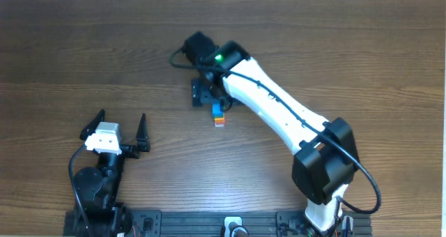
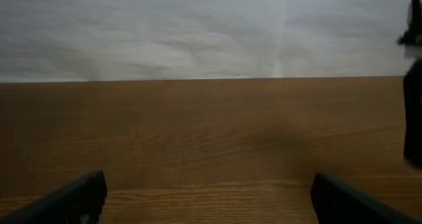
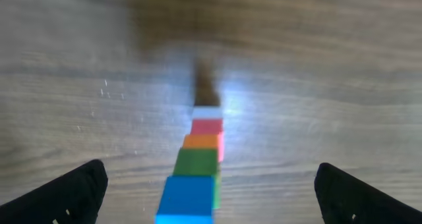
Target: Stack Cubes
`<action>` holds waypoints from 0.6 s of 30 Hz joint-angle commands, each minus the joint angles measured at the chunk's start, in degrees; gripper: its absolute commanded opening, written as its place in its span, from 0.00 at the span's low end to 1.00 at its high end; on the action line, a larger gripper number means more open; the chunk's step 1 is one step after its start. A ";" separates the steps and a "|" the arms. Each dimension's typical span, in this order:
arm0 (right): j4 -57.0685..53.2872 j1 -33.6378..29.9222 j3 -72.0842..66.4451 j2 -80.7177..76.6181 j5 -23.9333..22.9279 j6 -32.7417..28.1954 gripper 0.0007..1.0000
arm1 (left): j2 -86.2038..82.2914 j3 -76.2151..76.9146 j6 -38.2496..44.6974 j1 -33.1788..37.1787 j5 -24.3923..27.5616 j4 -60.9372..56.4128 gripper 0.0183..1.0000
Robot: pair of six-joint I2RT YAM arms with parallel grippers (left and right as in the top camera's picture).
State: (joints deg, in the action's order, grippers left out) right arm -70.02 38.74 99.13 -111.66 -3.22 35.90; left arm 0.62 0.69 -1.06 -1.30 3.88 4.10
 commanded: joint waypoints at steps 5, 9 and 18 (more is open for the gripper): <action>-0.24 -11.63 1.99 11.63 -6.93 -9.44 0.99 | -0.39 -0.35 0.85 0.31 -0.26 0.07 1.00; 0.96 -17.27 0.00 16.13 -9.18 -12.94 0.99 | -0.39 -0.35 0.85 0.31 -0.26 0.07 1.00; 20.20 -25.66 -24.33 34.49 -10.16 -18.01 0.99 | -0.39 -0.35 0.83 0.31 -0.26 0.07 1.00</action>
State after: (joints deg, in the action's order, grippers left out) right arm -52.95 15.51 81.84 -83.07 -12.05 20.23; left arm 0.62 0.69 -1.06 -1.30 3.88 4.10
